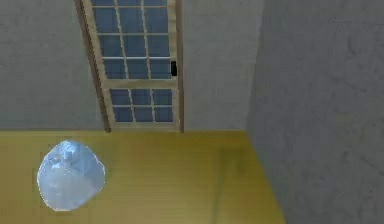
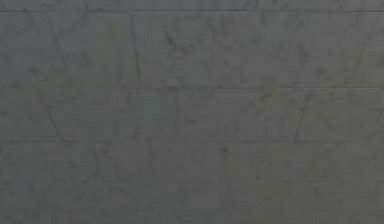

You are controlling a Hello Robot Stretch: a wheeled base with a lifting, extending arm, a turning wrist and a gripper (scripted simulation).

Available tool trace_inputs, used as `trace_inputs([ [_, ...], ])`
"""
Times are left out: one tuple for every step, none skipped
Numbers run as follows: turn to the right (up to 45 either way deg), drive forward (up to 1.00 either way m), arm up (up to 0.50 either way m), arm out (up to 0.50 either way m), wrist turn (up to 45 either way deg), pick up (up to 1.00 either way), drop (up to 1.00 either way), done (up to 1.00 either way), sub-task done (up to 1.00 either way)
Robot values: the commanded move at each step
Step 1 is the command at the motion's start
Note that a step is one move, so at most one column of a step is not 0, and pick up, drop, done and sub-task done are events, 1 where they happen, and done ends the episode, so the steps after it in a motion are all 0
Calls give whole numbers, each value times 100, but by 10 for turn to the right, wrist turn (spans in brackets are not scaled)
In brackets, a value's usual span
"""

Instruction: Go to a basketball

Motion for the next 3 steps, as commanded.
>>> trace_inputs([
  [450,0,0,0,0,0,0,0,0],
  [450,0,0,0,0,0,0,0,0],
  [450,0,0,0,0,0,0,0,0],
])
